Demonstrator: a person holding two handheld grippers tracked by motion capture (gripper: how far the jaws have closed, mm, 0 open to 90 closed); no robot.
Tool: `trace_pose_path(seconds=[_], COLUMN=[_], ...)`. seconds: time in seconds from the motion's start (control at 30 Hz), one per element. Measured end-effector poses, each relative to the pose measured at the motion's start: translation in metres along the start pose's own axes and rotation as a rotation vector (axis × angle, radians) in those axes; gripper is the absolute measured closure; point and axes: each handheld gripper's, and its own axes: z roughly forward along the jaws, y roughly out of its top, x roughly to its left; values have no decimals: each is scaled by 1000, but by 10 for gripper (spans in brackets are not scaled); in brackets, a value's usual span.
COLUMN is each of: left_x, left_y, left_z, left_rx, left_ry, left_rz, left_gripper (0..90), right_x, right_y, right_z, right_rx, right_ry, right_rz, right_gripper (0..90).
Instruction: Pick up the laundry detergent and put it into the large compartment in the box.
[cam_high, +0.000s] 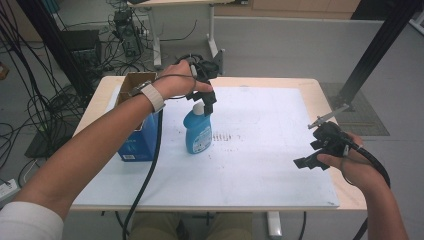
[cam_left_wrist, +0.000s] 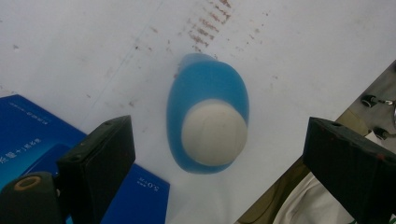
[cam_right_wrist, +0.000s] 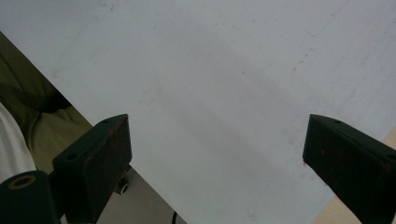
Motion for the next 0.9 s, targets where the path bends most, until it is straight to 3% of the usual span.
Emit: trace_pose_path(seconds=[0.9], left_x=[1], left_y=[-1], left_z=[1], left_rx=[-10], left_ry=[1], left_rz=[-1], left_gripper=[98], right_x=[-1], right_y=[-1], right_z=[2], right_rx=[0], right_ry=[0], right_rz=[3], right_gripper=[78])
